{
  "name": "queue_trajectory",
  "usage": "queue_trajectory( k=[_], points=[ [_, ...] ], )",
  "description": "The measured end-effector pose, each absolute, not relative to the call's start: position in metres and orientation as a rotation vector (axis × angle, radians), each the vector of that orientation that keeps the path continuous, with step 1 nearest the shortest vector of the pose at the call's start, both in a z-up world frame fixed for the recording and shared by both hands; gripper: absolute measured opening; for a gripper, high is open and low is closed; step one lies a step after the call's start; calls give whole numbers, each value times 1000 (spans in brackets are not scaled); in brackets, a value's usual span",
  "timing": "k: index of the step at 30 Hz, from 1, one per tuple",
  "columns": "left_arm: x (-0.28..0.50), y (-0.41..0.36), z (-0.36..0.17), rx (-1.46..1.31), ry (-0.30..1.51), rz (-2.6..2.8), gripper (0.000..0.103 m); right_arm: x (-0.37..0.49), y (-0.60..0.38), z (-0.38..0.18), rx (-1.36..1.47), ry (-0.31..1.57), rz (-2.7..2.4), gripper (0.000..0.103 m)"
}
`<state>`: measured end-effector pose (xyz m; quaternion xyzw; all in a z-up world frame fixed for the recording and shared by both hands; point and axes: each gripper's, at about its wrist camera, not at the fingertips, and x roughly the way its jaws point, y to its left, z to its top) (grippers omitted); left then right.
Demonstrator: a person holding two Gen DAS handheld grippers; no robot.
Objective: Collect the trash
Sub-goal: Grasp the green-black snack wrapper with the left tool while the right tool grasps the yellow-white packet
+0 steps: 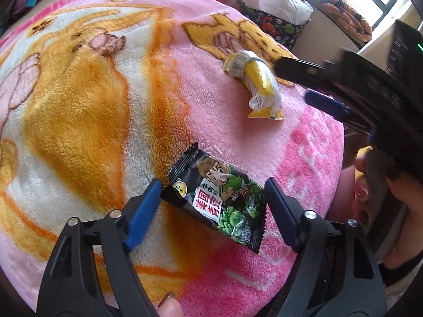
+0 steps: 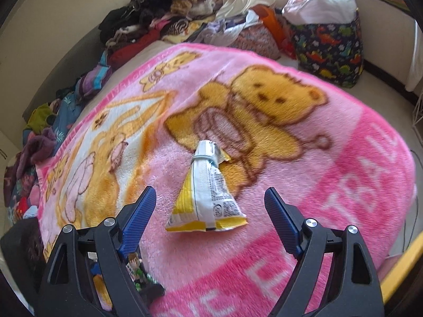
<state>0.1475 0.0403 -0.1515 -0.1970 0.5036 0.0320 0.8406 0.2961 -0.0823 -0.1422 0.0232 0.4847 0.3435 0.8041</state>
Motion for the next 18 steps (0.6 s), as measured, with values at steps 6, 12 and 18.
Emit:
queue_trajectory(
  k=[6, 12, 18],
  points=[
    [148, 42, -152, -419, 1057, 72, 50, 303, -57, -160, -17, 1085, 752, 71],
    [148, 43, -152, -417, 1056, 66, 43, 300, -55, -176, -45, 1098, 742, 54],
    [148, 46, -150, -423, 1054, 65, 31, 290, -82, -170, 47, 1073, 711, 51]
  ],
)
